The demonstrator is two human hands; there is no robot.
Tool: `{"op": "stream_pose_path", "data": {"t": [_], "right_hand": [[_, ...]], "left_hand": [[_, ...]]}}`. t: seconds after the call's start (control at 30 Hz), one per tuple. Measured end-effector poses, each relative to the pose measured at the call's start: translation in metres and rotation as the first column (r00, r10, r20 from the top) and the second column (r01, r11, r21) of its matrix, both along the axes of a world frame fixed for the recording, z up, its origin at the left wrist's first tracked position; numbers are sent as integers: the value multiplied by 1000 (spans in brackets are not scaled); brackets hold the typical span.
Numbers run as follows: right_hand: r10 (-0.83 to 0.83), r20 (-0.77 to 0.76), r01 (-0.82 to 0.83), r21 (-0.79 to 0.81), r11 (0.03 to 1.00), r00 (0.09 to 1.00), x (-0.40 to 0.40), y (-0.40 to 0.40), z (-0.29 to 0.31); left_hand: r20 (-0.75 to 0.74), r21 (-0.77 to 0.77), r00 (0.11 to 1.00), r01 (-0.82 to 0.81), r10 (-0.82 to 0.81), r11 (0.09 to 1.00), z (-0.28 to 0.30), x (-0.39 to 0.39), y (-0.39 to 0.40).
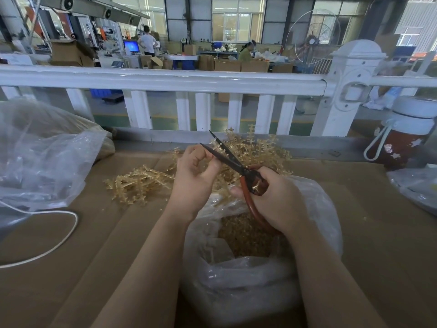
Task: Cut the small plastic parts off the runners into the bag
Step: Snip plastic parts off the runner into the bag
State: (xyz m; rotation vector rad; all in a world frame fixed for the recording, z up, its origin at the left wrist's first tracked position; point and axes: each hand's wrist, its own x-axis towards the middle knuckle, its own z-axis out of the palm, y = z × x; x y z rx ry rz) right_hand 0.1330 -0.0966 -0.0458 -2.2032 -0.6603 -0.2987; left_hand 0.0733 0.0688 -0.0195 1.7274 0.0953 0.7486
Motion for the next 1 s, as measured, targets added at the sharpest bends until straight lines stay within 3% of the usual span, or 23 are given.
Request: {"op": "stream_pose_path", "data": {"t": [0.33,1.0], "right_hand": [[-2,-10,2,17,1000,1000,-5,2,5],[-70,45,71,-22,997,997,-4,0,4]], "left_hand": [[60,-187,988,149,-140,971,-4,0,-1],[49,-218,992,122,-114,968,-7,2,1]]}}
